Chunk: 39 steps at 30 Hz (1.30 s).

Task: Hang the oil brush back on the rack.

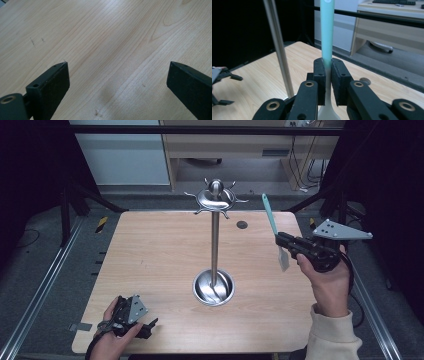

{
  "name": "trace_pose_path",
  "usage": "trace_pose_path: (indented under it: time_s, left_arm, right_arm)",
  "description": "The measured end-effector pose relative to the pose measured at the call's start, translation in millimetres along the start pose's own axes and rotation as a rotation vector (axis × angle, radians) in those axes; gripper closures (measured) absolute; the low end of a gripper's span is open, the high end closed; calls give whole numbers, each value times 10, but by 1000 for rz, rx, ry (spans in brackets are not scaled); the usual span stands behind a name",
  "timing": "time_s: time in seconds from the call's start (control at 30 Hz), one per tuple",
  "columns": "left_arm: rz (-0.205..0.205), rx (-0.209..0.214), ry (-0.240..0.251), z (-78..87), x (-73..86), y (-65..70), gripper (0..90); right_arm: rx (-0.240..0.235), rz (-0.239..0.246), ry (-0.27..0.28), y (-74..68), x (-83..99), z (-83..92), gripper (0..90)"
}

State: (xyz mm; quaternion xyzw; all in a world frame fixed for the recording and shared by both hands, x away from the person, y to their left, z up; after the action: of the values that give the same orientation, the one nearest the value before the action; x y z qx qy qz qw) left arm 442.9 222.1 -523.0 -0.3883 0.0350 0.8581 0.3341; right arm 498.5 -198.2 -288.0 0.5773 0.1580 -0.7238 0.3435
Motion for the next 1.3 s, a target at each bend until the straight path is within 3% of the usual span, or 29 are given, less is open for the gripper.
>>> trace_pose_path:
  time_s: [0.3, 0.67, 1.3]
  left_arm:
    - [1, 1, 2, -2, 0, 5, 41]
    - [-1, 4, 0, -7, 1, 8, 40]
    - [-1, 5, 0, -9, 1, 13, 40]
  right_arm:
    - [-70, -3, 59, -88, -68, 54, 828]
    - [-157, 3, 108, -186, -112, -54, 827]
    - [-184, 10, 110, -254, -129, -104, 827]
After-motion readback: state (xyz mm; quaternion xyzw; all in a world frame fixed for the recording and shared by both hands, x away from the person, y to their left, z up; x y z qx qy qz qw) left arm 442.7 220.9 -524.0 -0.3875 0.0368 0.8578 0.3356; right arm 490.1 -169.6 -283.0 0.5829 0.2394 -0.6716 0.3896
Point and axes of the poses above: each handheld gripper's, and its own axes: z roughly backward along the jaws, x roughly out of its underside, y roughly to its right, the point moved 7 cm from there along -z, roughly forward along the jaws, and after that the axes turned 11 degrees about z, right-handed, at the moved point
